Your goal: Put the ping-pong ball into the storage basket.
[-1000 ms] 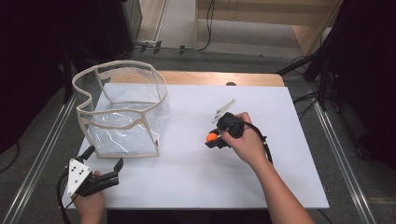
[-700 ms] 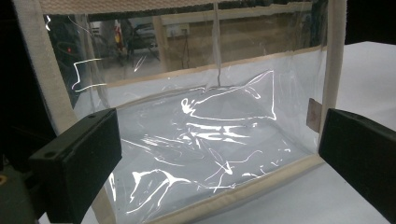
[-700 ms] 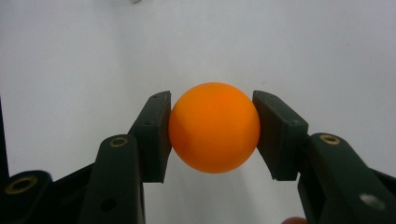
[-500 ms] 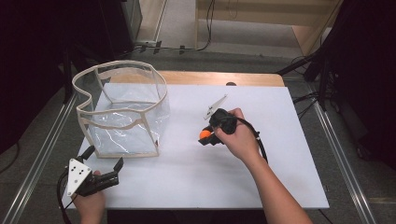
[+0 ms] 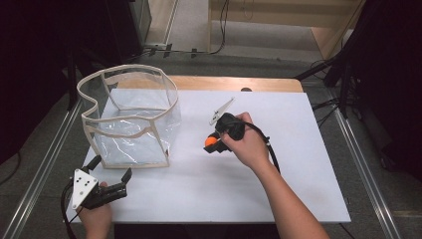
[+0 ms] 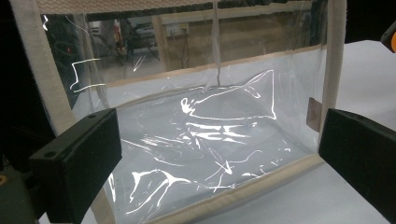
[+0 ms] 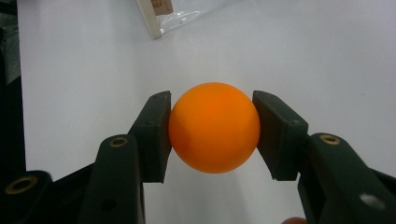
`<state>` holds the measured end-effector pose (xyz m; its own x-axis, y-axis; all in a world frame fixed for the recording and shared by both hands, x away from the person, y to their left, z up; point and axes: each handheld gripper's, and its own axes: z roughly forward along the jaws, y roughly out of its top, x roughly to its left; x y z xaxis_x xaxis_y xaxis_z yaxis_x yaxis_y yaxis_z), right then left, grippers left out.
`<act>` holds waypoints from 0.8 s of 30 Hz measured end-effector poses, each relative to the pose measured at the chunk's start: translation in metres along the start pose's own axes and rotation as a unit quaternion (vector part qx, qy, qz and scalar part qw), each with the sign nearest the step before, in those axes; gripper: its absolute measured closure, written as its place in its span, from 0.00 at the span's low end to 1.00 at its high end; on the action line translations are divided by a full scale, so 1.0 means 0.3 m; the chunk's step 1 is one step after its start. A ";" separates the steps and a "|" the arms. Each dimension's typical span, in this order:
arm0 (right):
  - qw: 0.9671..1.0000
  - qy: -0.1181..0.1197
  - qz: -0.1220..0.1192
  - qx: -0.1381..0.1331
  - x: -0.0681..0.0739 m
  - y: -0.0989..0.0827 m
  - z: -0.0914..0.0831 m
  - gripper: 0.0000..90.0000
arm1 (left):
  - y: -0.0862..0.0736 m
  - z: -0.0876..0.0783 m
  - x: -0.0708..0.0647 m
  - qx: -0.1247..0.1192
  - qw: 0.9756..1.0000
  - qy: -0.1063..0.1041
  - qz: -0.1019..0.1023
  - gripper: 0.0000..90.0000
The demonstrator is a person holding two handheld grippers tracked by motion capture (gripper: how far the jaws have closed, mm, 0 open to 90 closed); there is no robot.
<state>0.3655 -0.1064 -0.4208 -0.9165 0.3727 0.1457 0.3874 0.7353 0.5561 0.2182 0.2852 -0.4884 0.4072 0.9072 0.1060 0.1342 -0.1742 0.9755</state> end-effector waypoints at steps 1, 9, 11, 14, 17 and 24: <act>1.000 -0.001 -0.003 0.001 0.001 0.005 0.001 0.53 | 0.000 0.000 0.000 0.000 1.000 0.000 0.000 0.00; 1.000 0.002 -0.010 -0.003 0.006 0.037 0.003 0.53 | 0.000 -0.001 0.001 0.000 1.000 -0.001 -0.001 0.00; 1.000 0.003 -0.007 -0.002 0.007 0.043 0.001 0.53 | 0.000 -0.001 0.001 0.000 1.000 -0.001 -0.001 0.00; 1.000 0.004 -0.007 -0.003 0.008 0.051 0.000 0.53 | 0.000 -0.001 0.001 0.000 1.000 -0.001 -0.001 0.00; 1.000 0.005 -0.009 -0.003 0.009 0.059 0.000 0.53 | 0.000 -0.001 0.001 0.000 1.000 -0.001 -0.001 0.00; 1.000 0.009 -0.017 -0.009 0.012 0.087 -0.001 0.53 | 0.000 0.000 0.001 0.000 1.000 -0.001 -0.001 0.00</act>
<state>0.3722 -0.0859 -0.4055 -0.9306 0.3377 0.1408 0.3545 0.7367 0.5759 0.2182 0.2856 -0.4883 0.4080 0.9070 0.1039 0.1345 -0.1723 0.9758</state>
